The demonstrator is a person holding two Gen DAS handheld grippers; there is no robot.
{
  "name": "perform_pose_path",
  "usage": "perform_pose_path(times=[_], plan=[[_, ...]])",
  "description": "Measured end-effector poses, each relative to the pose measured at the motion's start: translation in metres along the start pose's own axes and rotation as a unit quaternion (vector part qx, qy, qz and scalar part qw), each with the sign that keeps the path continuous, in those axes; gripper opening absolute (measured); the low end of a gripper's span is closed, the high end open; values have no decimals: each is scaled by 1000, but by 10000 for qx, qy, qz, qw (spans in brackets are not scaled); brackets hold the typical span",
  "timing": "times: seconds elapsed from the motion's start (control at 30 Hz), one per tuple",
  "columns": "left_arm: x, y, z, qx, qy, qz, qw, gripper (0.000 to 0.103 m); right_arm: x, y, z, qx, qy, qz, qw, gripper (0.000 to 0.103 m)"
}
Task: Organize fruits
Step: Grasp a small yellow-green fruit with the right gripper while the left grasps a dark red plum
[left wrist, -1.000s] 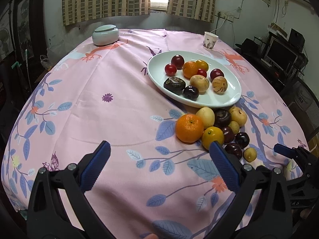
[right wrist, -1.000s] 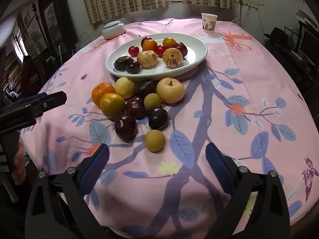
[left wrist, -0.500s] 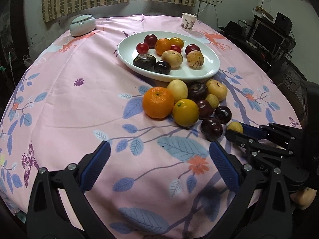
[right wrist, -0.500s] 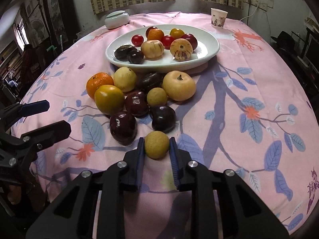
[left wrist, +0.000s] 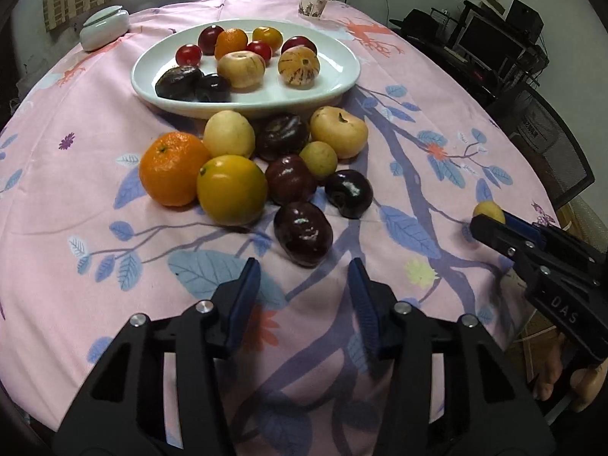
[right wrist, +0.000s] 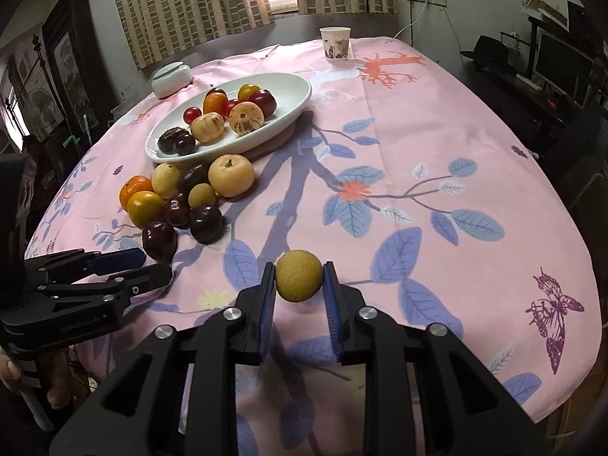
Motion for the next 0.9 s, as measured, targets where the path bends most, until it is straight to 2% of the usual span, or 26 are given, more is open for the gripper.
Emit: perform_pose_path(times=[0.17, 0.2, 0.23, 0.3, 0.43, 0.63, 0.9], plan=[[-11, -9, 6, 7, -153, 87, 9998, 48, 0, 6, 4, 3, -153, -50, 9999, 25], [-11, -11, 5, 27, -234, 142, 9996, 44, -1, 6, 3, 15, -189, -62, 9998, 25], [-12, -13, 4, 34, -338, 184, 9993, 35, -1, 7, 3, 24, -216, -69, 9997, 25], [-11, -14, 0, 105, -327, 210, 9992, 31, -1, 8, 2, 50, -259, -79, 9996, 25], [-4, -14, -3, 209, -156, 244, 9994, 31, -3, 7, -1, 74, -320, -84, 9994, 25], [10, -12, 1, 26, -140, 389, 9991, 31, -3, 5, -15, 146, -406, -87, 9990, 25], [32, -14, -13, 101, -80, 575, 9983, 31, -4, -1, -29, 197, -410, -120, 9989, 25]])
Point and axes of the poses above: each gripper's, at about its wrist camera, not at the fingertips, and x roughly against the way its jaws point, z to its right, y to its underside, the point moved 5 cm from there along -x, roughly the way its jaws point, and after that the axes turned 10 degrees about y, right-handed, at the moved point
